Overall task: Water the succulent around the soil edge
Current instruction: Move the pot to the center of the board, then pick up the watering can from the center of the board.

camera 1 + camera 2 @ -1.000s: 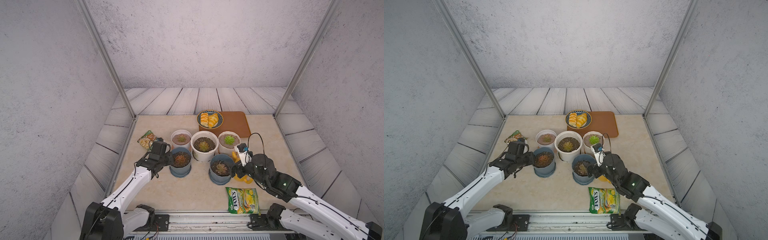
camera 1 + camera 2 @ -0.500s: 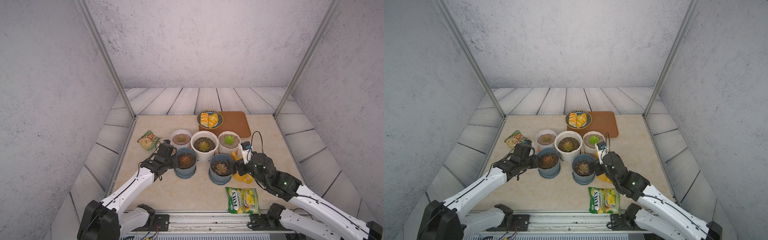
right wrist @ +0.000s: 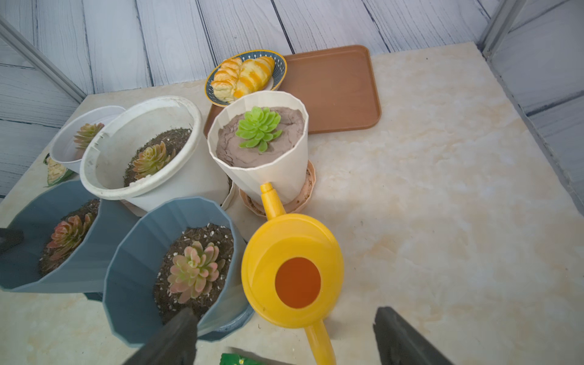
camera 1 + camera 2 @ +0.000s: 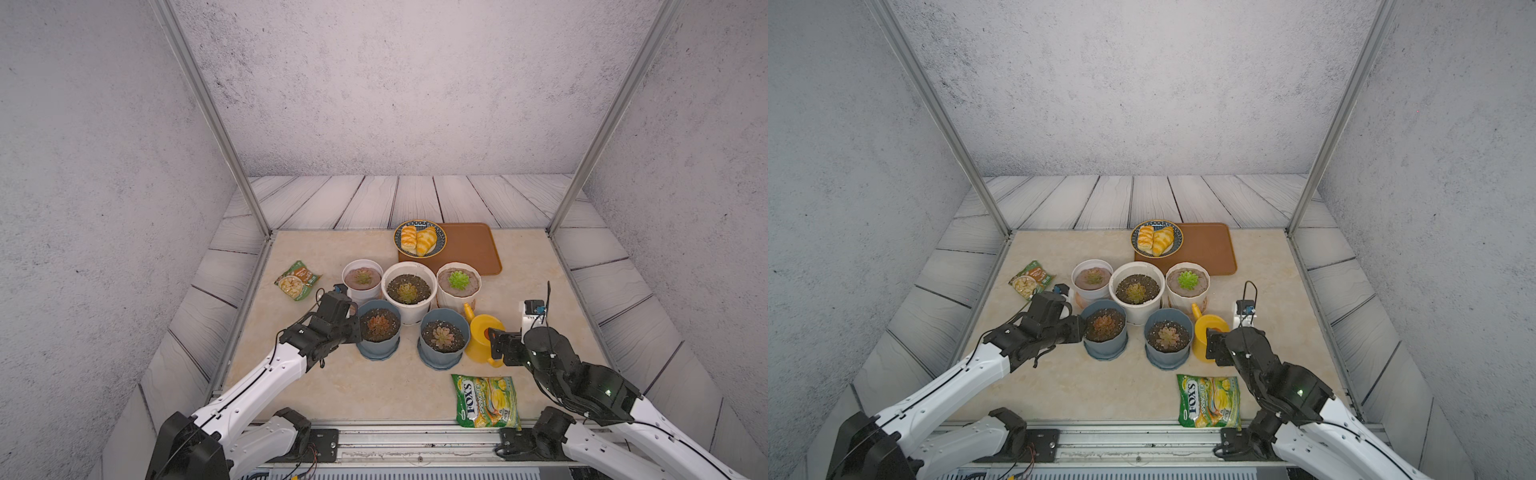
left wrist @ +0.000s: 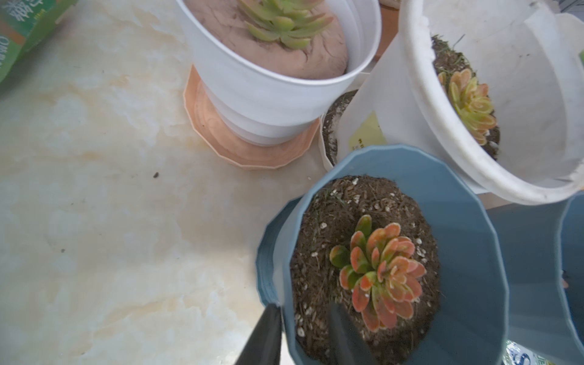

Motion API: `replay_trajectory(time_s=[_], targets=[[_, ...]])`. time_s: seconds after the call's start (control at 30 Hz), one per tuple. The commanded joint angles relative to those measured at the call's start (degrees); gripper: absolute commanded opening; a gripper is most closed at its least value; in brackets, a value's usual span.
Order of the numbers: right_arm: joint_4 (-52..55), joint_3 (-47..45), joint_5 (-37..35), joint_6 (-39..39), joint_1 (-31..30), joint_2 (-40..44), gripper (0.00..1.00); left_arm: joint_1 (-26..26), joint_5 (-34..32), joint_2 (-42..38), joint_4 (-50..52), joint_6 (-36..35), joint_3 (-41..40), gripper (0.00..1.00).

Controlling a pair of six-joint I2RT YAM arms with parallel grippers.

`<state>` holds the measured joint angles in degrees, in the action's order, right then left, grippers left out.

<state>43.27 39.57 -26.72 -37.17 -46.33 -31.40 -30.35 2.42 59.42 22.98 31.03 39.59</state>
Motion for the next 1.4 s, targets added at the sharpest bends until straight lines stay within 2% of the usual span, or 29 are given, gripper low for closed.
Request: replay_trajectory(time_s=[0.0,0.2,0.27,0.3,0.33,0.37,0.5,0.63,0.8,0.97,1.17,1.23,1.37], targets=[[5.1,-2.4,0.6,-5.7,-0.1,1.6,0.86,-0.5,1.3,-3.8,0.4,0.0,-0.2,0.37],[3.0,-5.7,2.2,-6.4,-0.1,1.6,0.81,-0.5,6.2,-13.4,5.8,0.4,4.3,0.59],[1.5,-6.8,3.2,-5.5,-0.1,0.6,0.77,-0.4,7.6,-17.0,7.6,-0.3,6.3,0.65],[0.8,-7.3,3.8,-4.9,-0.1,0.0,0.76,-0.4,8.3,-18.8,9.1,-1.5,7.7,0.73],[0.0,-7.7,4.5,-4.0,-0.1,-0.5,0.75,-0.4,8.5,-20.2,11.0,-3.0,9.4,0.9],[-0.8,-8.1,5.3,-3.2,0.0,-1.0,0.73,-0.4,8.7,-21.3,13.9,-5.2,11.7,0.98],[-3.0,-9.4,6.2,-0.9,0.0,-3.1,0.7,-0.4,7.5,-24.1,23.8,-12.7,18.9,0.99],[-4.9,-10.5,5.6,0.8,-0.1,-4.7,0.67,-0.4,4.1,-28.2,24.8,-16.7,17.0,0.98],[-6.0,-10.6,3.3,1.6,-0.1,-6.0,0.65,-0.4,0.1,-31.3,24.6,-17.5,11.7,0.98],[-7.6,-10.8,1.4,2.1,0.0,-8.3,0.63,-0.4,0.8,-31.2,23.9,-17.9,11.5,0.98],[-8.3,-10.0,2.6,1.5,0.2,-13.0,0.6,-0.3,0.7,-30.9,24.1,-18.1,11.4,0.98],[-8.5,-10.4,2.8,0.8,0.2,-13.4,0.58,-0.3,0.7,-30.9,24.2,-18.1,11.3,0.98],[-8.4,-11.1,2.5,-0.5,0.2,-12.6,0.45,-0.3,0.5,-31.0,24.2,-17.9,11.2,0.98]])
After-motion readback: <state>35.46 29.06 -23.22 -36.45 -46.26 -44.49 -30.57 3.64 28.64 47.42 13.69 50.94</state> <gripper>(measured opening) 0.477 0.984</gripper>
